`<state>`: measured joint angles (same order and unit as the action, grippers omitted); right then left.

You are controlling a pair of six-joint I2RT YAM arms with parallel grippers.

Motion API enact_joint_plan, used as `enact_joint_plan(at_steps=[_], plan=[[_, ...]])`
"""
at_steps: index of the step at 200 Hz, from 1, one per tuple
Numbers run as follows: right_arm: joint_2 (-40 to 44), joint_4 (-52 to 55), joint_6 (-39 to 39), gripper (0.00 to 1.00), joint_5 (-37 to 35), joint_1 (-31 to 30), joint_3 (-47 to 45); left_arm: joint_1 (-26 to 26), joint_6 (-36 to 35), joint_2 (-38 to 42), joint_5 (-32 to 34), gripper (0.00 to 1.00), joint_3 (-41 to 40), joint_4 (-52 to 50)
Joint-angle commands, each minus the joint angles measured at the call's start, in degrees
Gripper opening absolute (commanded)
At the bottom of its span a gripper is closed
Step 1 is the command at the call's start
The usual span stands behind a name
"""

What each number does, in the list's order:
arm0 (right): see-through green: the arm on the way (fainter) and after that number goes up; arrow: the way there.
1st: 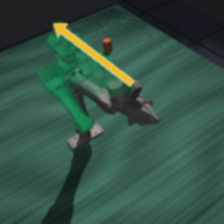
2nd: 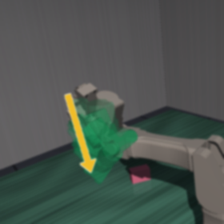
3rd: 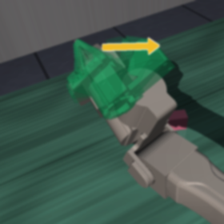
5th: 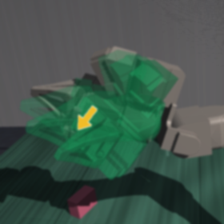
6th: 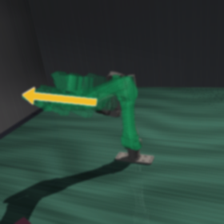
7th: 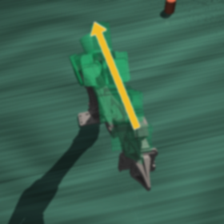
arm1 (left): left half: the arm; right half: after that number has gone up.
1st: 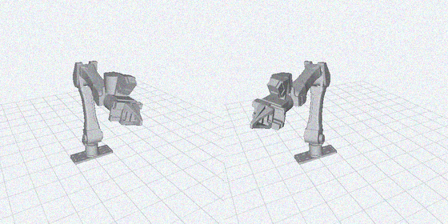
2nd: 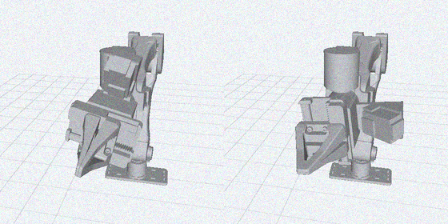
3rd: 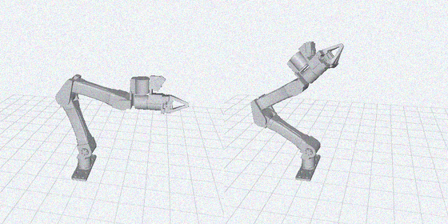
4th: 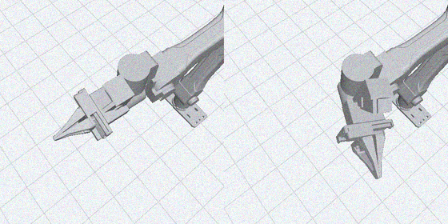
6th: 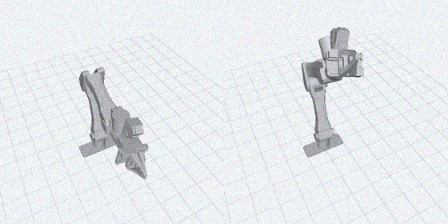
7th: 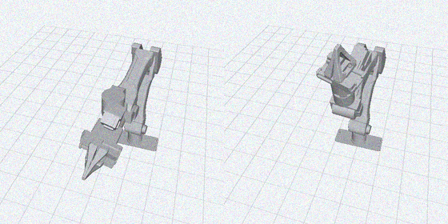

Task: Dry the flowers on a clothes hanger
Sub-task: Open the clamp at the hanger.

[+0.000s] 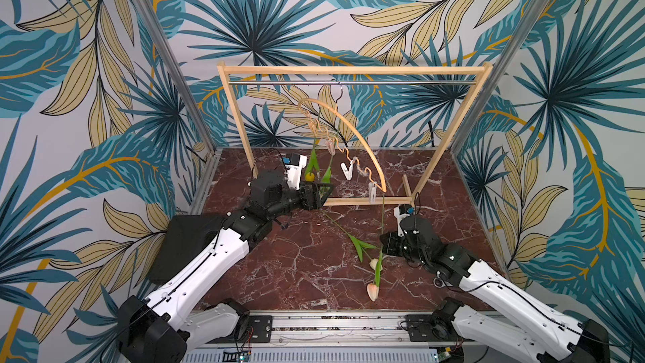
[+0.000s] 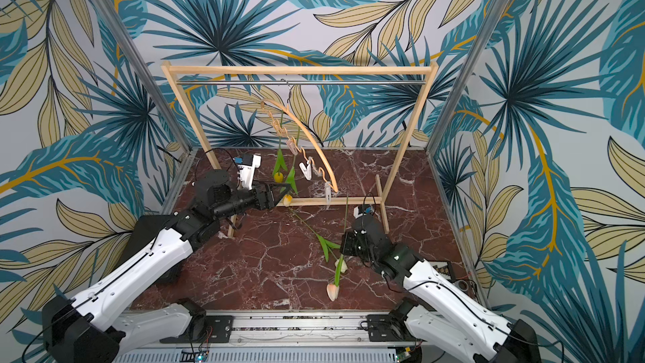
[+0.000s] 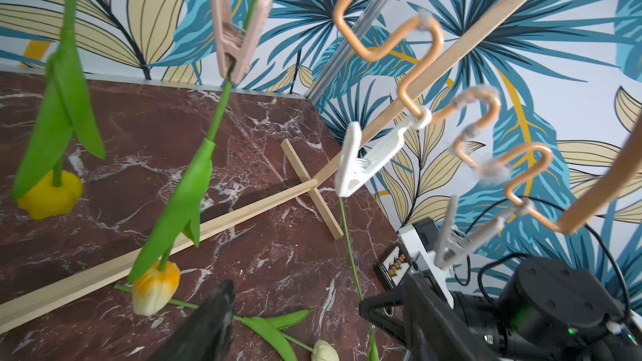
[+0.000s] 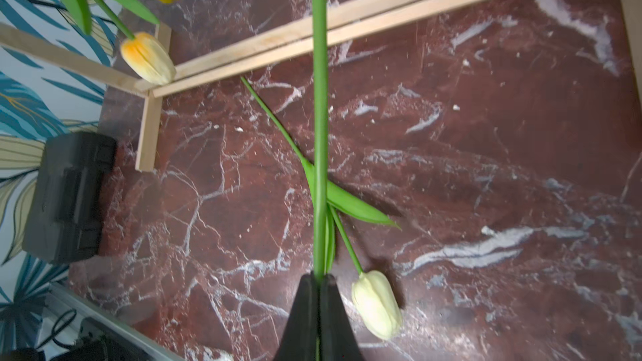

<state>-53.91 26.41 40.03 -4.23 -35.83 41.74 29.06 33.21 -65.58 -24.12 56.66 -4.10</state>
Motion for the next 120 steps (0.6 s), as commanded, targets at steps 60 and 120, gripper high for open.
enact_joint_plan(at_steps=[60,120], plan=[[-7.4,-10.3,-8.9,0.0,11.6,3.8,9.5,2.4,-3.6,-1.6,-0.7,0.75,4.4,3.3],[-9.5,-9.7,-10.7,0.0,16.7,4.5,12.5,4.7,-7.1,-5.8,3.0,0.76,5.9,6.3]])
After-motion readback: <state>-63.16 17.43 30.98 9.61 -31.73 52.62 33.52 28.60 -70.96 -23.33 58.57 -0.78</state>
